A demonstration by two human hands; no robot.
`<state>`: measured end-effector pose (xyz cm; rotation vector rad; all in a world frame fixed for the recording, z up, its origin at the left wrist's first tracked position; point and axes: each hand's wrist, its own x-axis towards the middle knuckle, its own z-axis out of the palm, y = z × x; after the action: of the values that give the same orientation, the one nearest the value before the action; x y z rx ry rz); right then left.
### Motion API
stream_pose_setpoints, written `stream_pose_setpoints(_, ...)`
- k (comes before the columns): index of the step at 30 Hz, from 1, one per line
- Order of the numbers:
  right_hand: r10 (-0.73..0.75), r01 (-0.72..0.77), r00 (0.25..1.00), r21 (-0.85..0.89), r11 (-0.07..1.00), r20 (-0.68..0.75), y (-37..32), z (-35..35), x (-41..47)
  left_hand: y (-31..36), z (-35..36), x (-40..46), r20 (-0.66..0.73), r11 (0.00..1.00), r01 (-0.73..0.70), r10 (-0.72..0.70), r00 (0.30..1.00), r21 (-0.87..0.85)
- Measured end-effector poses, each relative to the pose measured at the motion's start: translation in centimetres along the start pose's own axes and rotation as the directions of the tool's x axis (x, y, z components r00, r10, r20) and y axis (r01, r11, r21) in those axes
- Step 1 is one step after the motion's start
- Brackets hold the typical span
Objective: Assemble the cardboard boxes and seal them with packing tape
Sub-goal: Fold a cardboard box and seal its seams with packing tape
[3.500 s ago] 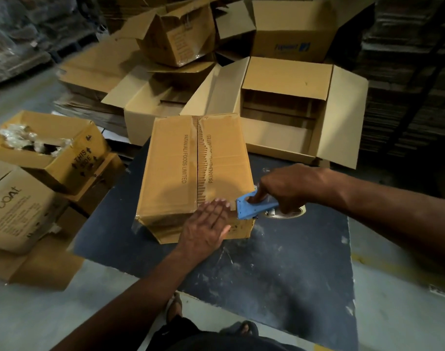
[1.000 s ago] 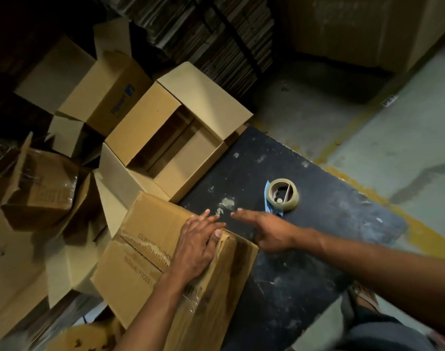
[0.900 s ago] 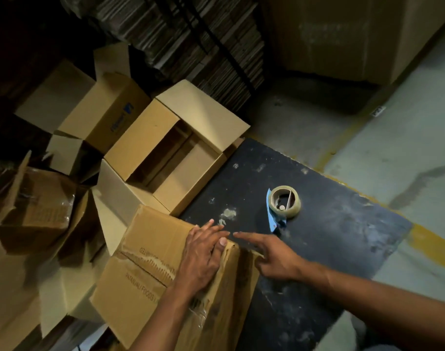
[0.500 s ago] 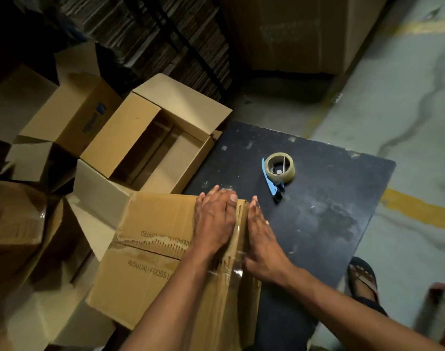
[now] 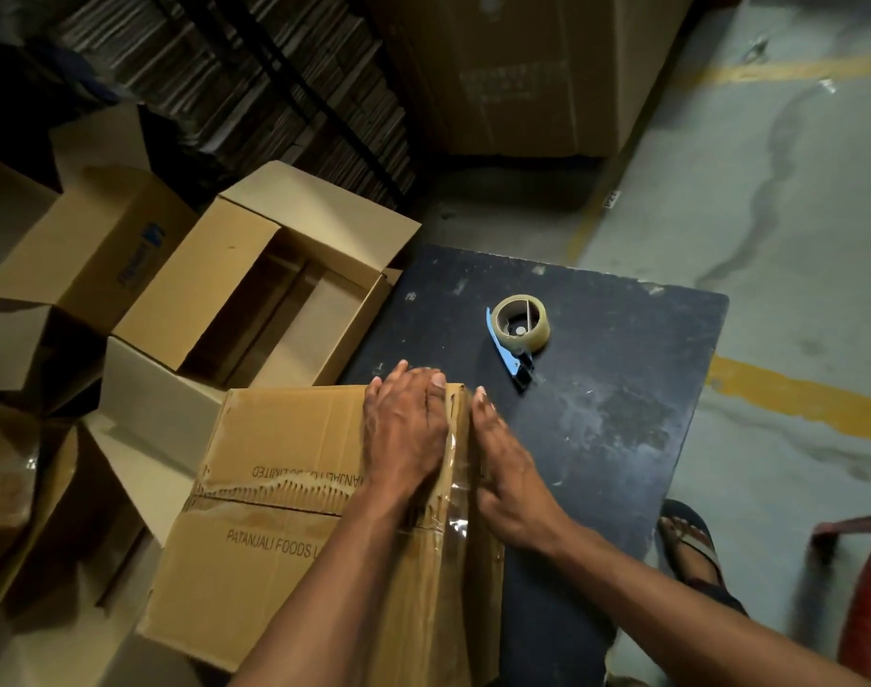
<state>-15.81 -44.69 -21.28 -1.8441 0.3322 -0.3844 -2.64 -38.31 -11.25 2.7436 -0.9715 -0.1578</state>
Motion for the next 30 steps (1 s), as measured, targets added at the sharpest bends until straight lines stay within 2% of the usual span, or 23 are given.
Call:
stream_pose_setpoints(4, 0.035, -0.035, 0.999, 0.034, 0.999, -0.001, 0.1, -0.5, -1.9, 0.0, 0.0, -0.2, -0.002, 0.999, -0.005, 0.005, 1.0, -0.032)
stream_pose_setpoints(8, 0.204, -0.172, 0.972, 0.238, 0.956, -0.118, -1.9, -4.4, -0.1, -0.3, -0.7, -0.3, -0.033, 0.981, 0.007, -0.014, 0.999, -0.196)
stream_pose_setpoints(10, 0.251, -0.201, 0.959, 0.31, 0.929, -0.133, -3.5, -6.1, 2.6, -0.3, -0.9, -0.4, -0.034, 0.977, 0.016, -0.024, 0.999, -0.214)
stream_pose_setpoints(14, 0.154, -0.162, 0.987, 0.308, 0.938, 0.048, -5.3, -7.6, 8.0, -0.1, -1.0, -0.4, -0.016, 0.976, 0.03, -0.035, 0.999, -0.215)
stream_pose_setpoints(17, 0.064, -0.138, 0.979, 0.395, 0.908, 0.194, -3.6, -7.8, 9.6, -0.2, -1.1, -0.4, -0.024, 0.981, 0.021, -0.026, 0.999, -0.195)
stream_pose_setpoints(20, 0.026, -0.127, 0.975, 0.461, 0.878, 0.22, -1.0, -7.9, 9.8, 0.0, -1.1, -0.2, -0.017, 0.983, 0.019, -0.023, 1.0, -0.184)
stream_pose_setpoints(26, 0.054, -0.165, 0.961, 0.408, 0.898, 0.271, 0.7, -8.3, 10.8, -0.2, -1.1, -0.2, -0.016, 0.981, 0.001, -0.004, 1.0, -0.192)
stream_pose_setpoints(30, 0.172, -0.218, 0.916, 0.09, 0.972, 0.362, 4.4, -9.0, 8.5, -0.3, -1.1, -0.4, -0.031, 0.979, -0.011, 0.005, 0.999, -0.204)
